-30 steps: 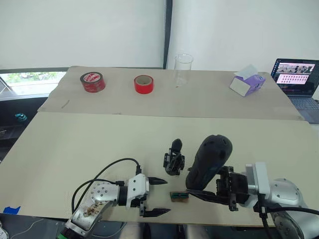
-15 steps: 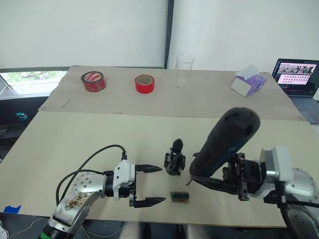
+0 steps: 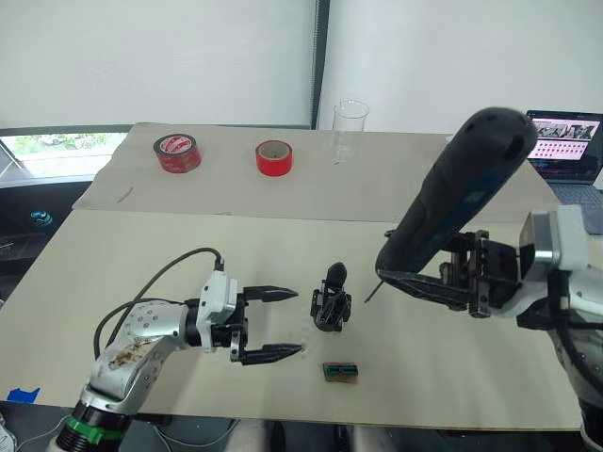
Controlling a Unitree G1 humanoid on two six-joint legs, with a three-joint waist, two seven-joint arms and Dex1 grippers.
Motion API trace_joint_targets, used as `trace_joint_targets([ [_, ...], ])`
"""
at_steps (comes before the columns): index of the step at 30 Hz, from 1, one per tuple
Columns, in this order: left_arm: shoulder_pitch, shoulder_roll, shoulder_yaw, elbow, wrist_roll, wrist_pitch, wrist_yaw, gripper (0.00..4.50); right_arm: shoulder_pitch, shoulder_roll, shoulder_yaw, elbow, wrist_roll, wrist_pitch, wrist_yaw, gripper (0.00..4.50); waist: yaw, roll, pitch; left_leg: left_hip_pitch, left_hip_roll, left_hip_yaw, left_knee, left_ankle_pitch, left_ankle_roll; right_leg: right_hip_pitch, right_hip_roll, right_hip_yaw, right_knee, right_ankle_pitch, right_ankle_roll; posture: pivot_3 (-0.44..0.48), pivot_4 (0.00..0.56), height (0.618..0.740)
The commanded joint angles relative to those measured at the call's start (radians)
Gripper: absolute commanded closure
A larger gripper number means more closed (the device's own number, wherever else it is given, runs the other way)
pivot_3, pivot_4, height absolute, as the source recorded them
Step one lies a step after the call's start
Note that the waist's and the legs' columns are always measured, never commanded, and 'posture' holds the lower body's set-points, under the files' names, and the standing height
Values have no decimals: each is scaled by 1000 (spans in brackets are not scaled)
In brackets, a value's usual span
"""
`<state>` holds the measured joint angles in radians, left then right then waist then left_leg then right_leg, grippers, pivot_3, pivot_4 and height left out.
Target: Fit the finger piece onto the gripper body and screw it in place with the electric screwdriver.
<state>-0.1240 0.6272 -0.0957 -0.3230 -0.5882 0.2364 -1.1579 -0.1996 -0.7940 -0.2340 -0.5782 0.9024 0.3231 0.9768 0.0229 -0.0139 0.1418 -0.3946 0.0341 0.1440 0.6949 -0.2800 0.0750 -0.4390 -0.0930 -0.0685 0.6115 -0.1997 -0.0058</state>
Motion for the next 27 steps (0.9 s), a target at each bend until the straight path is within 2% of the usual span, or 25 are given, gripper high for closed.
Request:
trace_joint_targets([
  [1,-39,-14,16,28,9,-14,2,0,-58,-4,-34,17,21,1,3,2567,-1,0,0,0,0,0,0,0,0,0,0,0,0,0,0,0,150,740],
  [4,-67,-25,14,60,17,-15,2,0,-93,6,-21,27,24,16,-8,2567,-3,0,0,0,0,0,0,0,0,0,0,0,0,3,-4,0,150,740],
  [15,-154,-64,-21,165,78,-30,-24,0,-216,55,45,63,27,94,-49,2567,-10,0,0,-1,0,0,0,0,0,-1,1,0,0,7,1,0,150,740],
  [27,-173,-98,-67,253,156,-109,-64,0,-262,120,118,68,2,132,-67,2567,-10,0,0,-2,0,0,1,1,0,-2,0,-2,0,7,0,0,150,740],
])
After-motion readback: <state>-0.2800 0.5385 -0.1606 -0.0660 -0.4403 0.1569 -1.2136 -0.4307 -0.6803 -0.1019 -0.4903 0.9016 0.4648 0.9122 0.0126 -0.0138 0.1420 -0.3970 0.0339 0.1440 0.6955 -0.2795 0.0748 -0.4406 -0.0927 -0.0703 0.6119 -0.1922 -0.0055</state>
